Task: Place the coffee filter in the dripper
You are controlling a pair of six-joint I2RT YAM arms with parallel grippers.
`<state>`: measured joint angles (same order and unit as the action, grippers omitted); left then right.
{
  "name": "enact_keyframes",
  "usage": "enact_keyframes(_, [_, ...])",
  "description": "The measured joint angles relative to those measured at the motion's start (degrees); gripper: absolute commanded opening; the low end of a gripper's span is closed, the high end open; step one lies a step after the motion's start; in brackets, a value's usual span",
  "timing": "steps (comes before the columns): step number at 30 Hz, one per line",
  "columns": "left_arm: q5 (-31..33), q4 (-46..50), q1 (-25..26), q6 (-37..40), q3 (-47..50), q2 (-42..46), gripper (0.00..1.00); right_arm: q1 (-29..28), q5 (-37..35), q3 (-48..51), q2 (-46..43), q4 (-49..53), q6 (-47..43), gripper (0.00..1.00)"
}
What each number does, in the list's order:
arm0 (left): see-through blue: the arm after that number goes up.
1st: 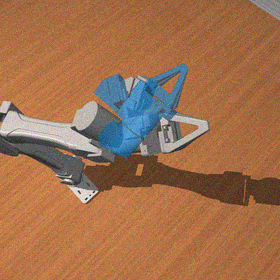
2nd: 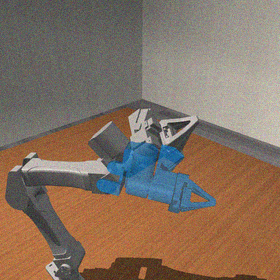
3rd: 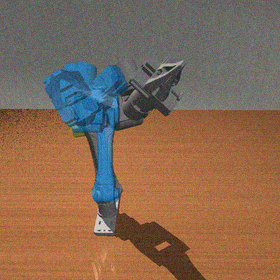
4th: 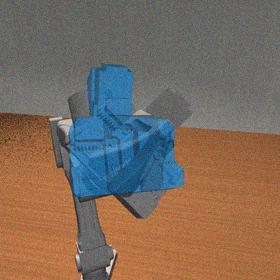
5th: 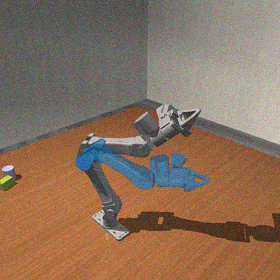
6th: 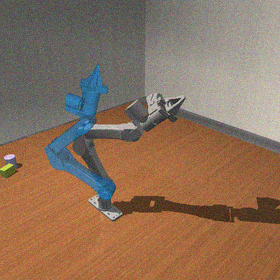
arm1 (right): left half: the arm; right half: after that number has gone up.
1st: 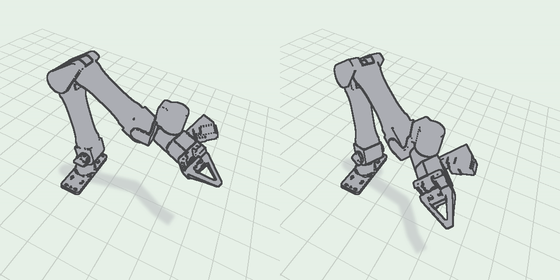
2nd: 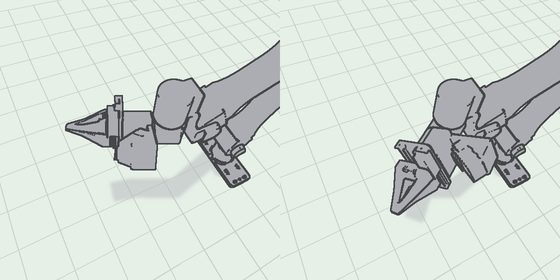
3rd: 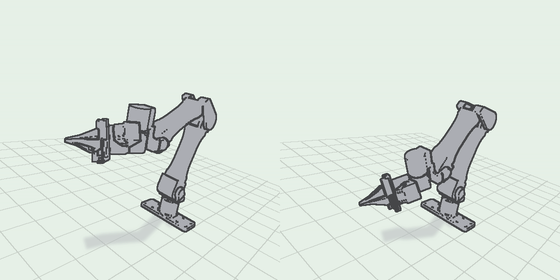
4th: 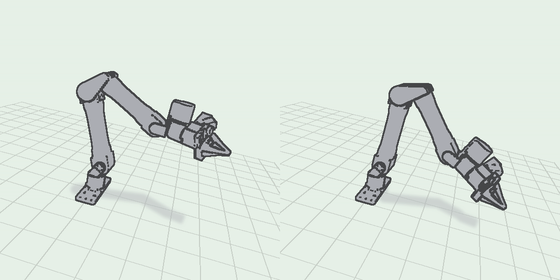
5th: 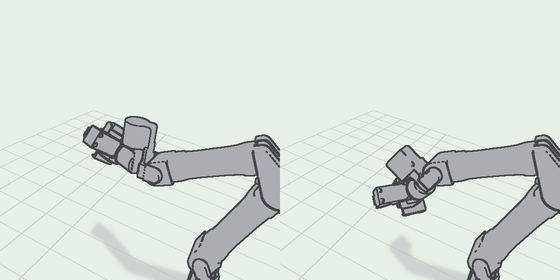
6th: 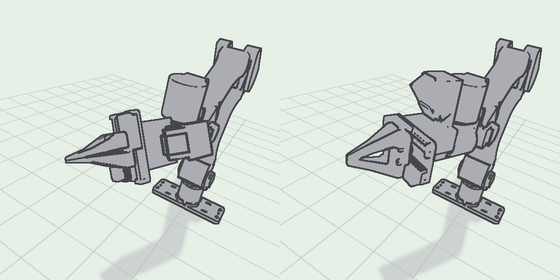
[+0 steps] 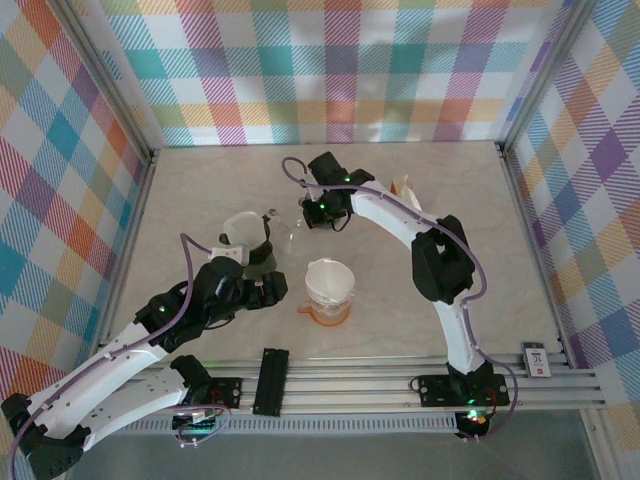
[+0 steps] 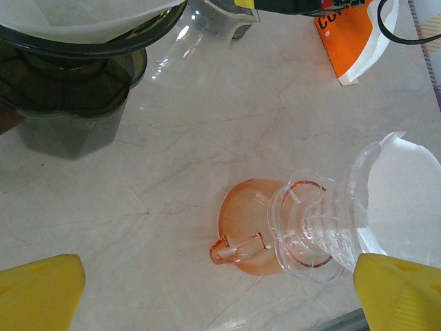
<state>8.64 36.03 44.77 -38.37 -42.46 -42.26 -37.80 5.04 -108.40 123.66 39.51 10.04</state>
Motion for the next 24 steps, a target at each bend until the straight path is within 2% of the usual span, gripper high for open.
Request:
enact_keyframes(10, [-0.07, -0.02, 0.00, 0.00, 0.00, 0.00, 1.00, 0.42, -4.42, 7.54, -5.51, -1.07, 0.66, 0.02])
enact_keyframes(24, [0.00, -0.02, 0.00, 0.00, 0.07, 0.87, 1.00, 6.58, -9.35, 25.46, -19.56, -2.14, 4.11, 0.01])
